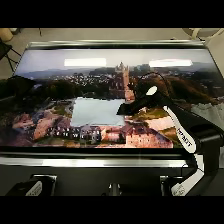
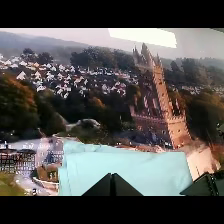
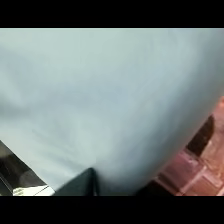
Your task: Fold the shirts.
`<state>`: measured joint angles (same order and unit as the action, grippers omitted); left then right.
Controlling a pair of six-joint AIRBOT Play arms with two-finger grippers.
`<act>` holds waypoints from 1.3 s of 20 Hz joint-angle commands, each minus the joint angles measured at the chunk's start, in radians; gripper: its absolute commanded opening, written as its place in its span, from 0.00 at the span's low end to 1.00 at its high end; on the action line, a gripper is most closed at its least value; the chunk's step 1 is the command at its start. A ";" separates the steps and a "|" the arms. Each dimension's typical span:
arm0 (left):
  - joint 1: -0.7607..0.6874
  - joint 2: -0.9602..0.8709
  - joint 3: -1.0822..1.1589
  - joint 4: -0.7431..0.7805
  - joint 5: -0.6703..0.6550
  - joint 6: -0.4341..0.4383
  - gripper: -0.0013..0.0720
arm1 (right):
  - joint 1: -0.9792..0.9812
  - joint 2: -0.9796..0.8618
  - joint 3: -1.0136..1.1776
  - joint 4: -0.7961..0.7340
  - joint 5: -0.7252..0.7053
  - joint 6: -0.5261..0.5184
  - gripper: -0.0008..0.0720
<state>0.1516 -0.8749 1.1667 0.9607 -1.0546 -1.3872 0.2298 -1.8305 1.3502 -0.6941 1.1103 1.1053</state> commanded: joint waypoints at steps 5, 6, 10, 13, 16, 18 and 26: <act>0.001 0.003 -0.002 -0.003 -0.001 0.000 0.06 | -0.080 0.112 0.073 0.036 0.048 -0.159 0.03; 0.001 0.003 -0.002 -0.003 0.005 0.000 0.06 | -0.133 0.158 0.101 0.021 0.076 -0.146 0.03; 0.001 0.002 -0.002 -0.003 0.026 0.000 0.06 | -0.415 0.324 0.169 -0.086 0.182 -0.001 0.03; 0.001 0.001 -0.002 -0.003 0.028 0.031 0.06 | -0.646 0.436 0.172 -0.086 0.259 -0.001 0.03; 0.001 0.001 -0.004 -0.002 0.037 0.058 0.06 | -0.865 0.513 0.172 -0.086 0.317 0.009 0.03; 0.001 0.001 -0.004 -0.002 0.045 0.058 0.06 | -0.991 0.542 0.172 -0.085 0.365 0.013 0.03; 0.001 -0.013 -0.004 -0.002 0.116 0.109 0.06 | -1.329 0.642 0.171 -0.185 0.625 -0.010 0.03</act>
<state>0.1516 -0.8783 1.1633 0.9577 -0.9699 -1.2968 -0.9974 -1.2297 1.5208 -0.8059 1.6360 1.0996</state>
